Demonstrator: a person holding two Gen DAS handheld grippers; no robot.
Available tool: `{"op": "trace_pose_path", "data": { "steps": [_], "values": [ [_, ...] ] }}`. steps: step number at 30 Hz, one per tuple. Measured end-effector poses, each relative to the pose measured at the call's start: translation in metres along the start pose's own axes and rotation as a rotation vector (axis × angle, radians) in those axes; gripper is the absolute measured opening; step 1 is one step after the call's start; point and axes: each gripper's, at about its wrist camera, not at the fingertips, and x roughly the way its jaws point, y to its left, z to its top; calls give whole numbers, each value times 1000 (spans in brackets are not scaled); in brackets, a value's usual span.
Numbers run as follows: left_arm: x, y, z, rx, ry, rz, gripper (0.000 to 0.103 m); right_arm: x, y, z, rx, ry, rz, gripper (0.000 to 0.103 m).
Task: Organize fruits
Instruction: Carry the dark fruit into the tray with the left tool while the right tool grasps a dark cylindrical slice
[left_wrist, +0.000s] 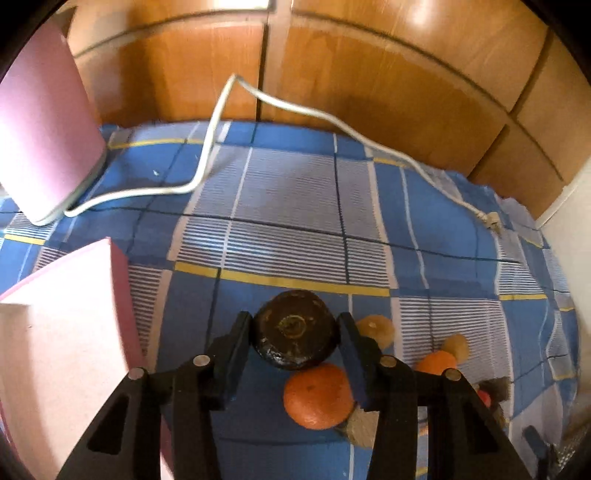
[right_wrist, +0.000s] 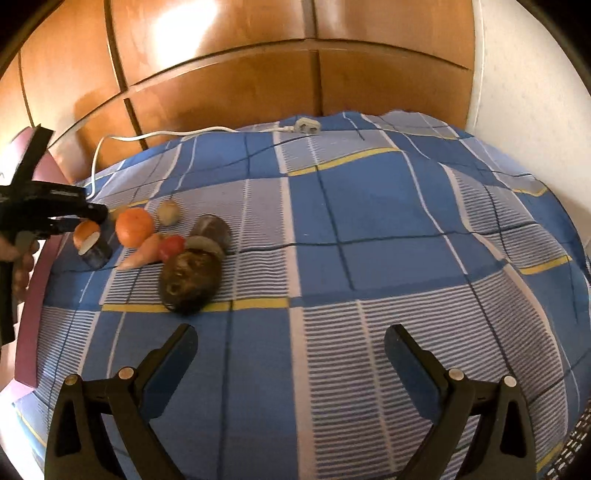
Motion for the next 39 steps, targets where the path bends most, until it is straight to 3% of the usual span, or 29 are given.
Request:
{"op": "trace_pose_path", "data": {
  "steps": [9,13,23,25,27,29,33,39],
  "values": [
    [-57,21,-22,-57,-109,-40,47,7,15,-9,-95,31,-43,103],
    [-85,37,-45,-86,-145,-42,47,9,13,-9,-81,34,-36,103],
    [-112,97,-113,-187,-161,104,47,8,16,-9,-76,60,-59,102],
    [-113,107,-122,-200,-159,136,47,6,16,-8,-76,64,-56,94],
    [-115,113,-129,-199,-165,166,47,2,19,-7,-87,58,-52,74],
    [-117,119,-134,-206,-171,179,47,0,20,-3,-91,63,-29,64],
    [-120,127,-146,-233,-186,203,47,-6,23,8,-75,43,5,57],
    [-125,140,-158,-286,-181,230,48,-7,32,34,-42,34,80,57]
  ]
}}
